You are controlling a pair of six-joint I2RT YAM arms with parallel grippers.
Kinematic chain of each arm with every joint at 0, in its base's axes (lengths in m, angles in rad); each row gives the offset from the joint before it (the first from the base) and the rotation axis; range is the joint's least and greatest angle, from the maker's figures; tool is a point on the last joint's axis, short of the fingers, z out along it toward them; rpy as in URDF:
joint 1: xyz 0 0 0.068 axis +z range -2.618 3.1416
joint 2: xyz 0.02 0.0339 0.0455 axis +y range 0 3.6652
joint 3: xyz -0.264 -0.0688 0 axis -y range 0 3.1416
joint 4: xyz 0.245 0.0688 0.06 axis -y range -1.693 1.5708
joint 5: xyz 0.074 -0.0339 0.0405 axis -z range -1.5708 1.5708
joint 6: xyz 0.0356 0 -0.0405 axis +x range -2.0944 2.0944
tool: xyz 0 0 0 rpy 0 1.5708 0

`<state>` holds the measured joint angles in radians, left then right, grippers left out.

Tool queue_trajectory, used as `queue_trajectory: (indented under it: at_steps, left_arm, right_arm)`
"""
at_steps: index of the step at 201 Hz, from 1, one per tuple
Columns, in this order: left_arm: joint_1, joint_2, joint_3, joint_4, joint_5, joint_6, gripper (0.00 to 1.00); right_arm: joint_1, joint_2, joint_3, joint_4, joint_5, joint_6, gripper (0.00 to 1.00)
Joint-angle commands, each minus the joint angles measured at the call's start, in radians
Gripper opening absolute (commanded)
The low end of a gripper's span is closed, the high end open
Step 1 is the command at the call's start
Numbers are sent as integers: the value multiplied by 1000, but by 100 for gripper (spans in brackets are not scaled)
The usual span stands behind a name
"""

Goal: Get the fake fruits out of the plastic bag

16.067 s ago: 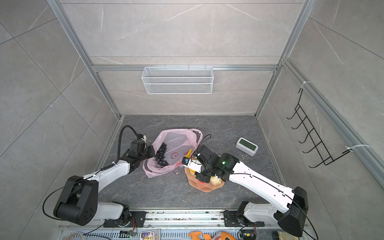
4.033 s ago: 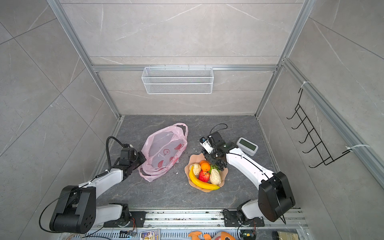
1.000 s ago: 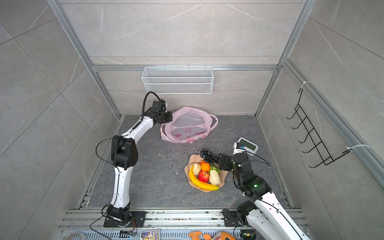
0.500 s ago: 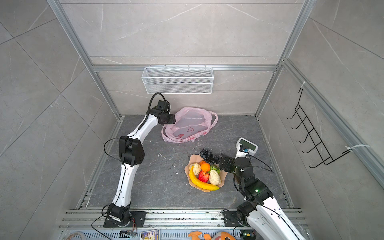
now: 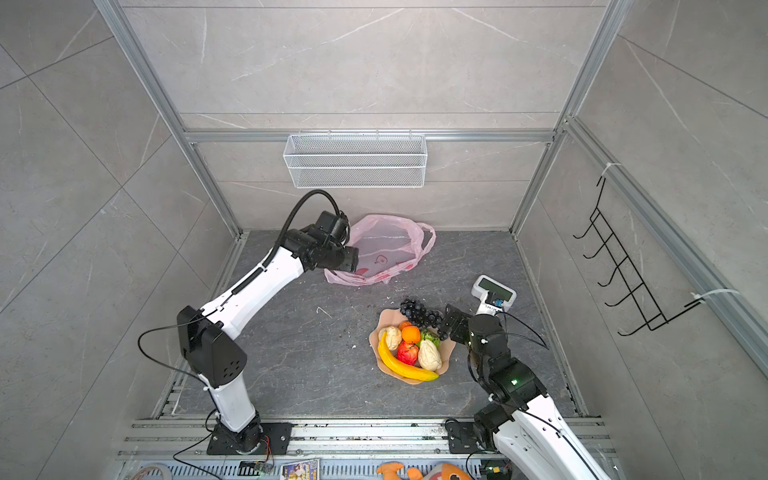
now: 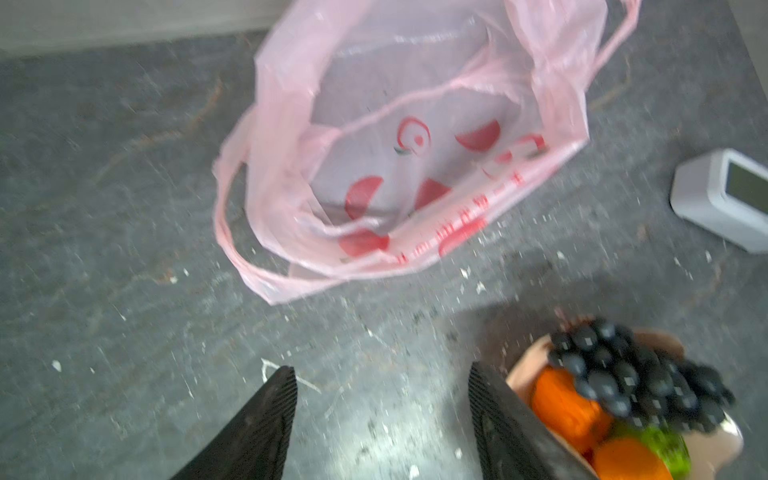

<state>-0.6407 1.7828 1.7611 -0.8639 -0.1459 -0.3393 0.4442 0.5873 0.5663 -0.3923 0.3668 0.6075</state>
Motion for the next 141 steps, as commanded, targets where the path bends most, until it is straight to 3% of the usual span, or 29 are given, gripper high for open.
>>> queue_trajectory:
  at_steps: [1,61,86,141]
  left_arm:
    - [-43,-51,-101,-51,46,-63,68]
    - [-198,-68,-250,-65,96,-187,61]
    - [-231,-48,-299,-17,158,-240,59]
    - [-261,-10,-333,0,146,-288,52]
  right_arm:
    - [-2,4,-12,-22,29,8,100]
    - [-2,-7,-41,-6,23,20,100]
    - [-2,-14,-47,-9,17,22,100]
    - [-2,-12,-58,-2,-3,29,100]
